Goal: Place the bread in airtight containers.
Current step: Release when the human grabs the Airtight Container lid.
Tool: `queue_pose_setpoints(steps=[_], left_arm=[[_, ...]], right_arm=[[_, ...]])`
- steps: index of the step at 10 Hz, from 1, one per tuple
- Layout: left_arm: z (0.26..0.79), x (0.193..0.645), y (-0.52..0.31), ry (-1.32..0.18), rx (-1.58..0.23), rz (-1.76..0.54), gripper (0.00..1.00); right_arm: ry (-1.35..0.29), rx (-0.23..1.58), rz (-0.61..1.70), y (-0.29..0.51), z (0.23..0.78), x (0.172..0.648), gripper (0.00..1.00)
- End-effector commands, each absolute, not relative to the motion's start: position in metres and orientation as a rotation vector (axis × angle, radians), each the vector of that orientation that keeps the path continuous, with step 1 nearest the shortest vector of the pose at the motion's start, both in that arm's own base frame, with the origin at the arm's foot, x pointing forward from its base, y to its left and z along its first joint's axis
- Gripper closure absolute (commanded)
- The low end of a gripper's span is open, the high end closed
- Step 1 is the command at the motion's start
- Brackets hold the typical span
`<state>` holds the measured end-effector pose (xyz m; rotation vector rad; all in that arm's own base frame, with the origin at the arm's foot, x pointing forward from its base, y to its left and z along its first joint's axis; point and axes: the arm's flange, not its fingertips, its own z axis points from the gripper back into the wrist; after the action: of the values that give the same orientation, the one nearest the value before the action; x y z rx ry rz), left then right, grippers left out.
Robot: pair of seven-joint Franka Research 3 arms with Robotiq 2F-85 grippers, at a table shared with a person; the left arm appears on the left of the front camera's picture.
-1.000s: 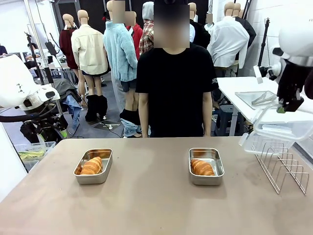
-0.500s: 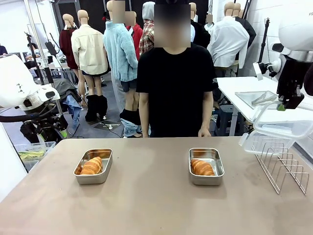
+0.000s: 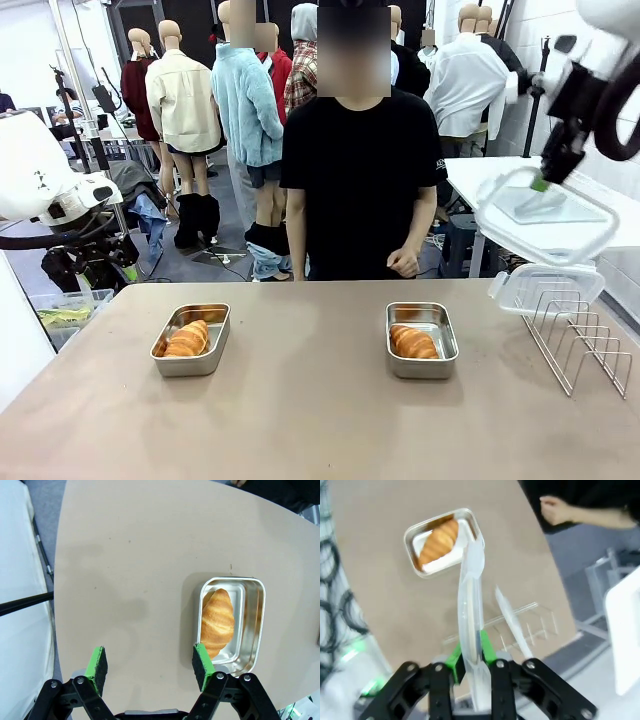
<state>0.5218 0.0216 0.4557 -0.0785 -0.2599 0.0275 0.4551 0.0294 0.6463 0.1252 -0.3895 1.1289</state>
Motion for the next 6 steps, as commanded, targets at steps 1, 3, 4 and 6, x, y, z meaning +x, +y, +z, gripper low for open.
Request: queue_pose_setpoints(steps=[1, 3, 4, 6], left_arm=[[0.457, 0.521, 0.022, -0.263, -0.077, 0.029, 0.12], [0.457, 0.521, 0.022, -0.263, -0.077, 0.029, 0.12], [0.457, 0.521, 0.022, -0.263, -0.077, 0.029, 0.12], [0.457, 0.521, 0.022, -0.263, -0.077, 0.029, 0.12]], right_arm=[[-0.396, 0.293, 0.908, 0.05, 0.651, 0.502, 1.0], [-0.401, 0.511, 0.653, 0.061, 0.64, 0.551, 1.0], [-0.442, 0.524, 0.549, 0.065, 0.632, 0.569, 1.0], [-0.469, 0.511, 0.458, 0.072, 0.619, 0.592, 1.0]])
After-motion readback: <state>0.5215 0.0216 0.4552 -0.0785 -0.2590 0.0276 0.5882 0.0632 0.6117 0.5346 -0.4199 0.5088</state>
